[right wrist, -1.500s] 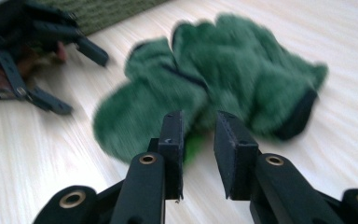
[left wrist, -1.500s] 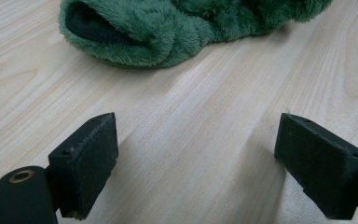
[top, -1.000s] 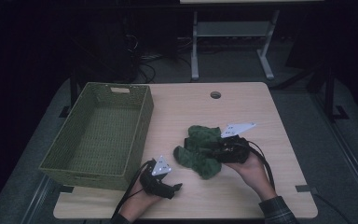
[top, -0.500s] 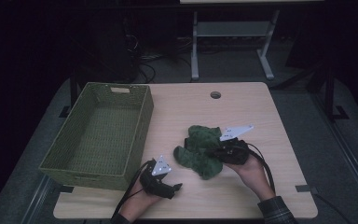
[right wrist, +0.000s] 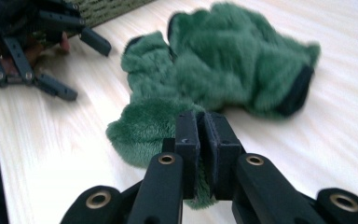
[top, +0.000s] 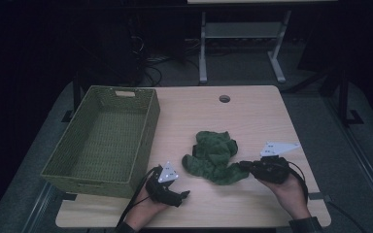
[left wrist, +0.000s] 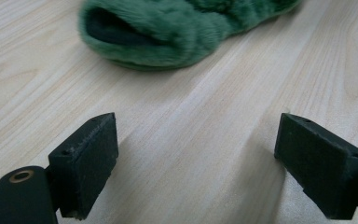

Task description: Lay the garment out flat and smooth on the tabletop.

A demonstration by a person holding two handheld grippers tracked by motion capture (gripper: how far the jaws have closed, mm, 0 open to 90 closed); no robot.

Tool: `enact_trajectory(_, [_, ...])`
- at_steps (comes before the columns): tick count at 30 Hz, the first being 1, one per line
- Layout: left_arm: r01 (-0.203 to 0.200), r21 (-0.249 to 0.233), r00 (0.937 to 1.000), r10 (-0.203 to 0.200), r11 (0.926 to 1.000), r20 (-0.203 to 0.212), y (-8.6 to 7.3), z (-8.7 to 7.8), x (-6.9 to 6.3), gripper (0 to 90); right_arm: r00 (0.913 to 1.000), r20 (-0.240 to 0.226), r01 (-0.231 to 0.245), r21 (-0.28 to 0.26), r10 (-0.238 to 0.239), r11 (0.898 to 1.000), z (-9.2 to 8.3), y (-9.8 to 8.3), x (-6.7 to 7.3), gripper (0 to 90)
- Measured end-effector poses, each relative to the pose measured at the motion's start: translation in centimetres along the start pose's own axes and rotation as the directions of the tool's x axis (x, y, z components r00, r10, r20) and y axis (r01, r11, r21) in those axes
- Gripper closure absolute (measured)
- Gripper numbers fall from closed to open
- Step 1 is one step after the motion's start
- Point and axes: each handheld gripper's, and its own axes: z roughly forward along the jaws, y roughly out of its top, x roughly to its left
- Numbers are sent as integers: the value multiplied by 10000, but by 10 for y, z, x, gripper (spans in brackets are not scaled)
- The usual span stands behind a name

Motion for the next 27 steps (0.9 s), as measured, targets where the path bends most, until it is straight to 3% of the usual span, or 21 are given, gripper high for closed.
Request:
enact_trajectory(11, [-29, 34, 10000, 29, 10000, 9, 0, 0, 0, 127, 9934, 721, -926, 386, 897, 9950, -33, -56, -1, 803])
enact_trajectory(16, [-3, 191, 10000, 4, 9998, -37, 2, -2, 1, 144, 9888, 896, -1224, 269, 1195, 9921, -46, -67, -1, 804])
enact_trajectory(20, [24, 86, 10000, -23, 10000, -72, 9, -7, 0, 270, 9927, 699, -993, 101, 984, 9950, -46, -61, 4, 824])
enact_trajectory(23, [-13, -295, 10000, 15, 9996, 71, 18, -12, -1, 420, 9964, 401, -756, 219, 747, 9969, -37, -56, 11, 868])
enact_trajectory(27, [-122, -367, 9995, 132, 9993, 287, 33, -15, 2, 636, 9987, 47, -518, 384, 516, 9979, -29, -52, 18, 894])
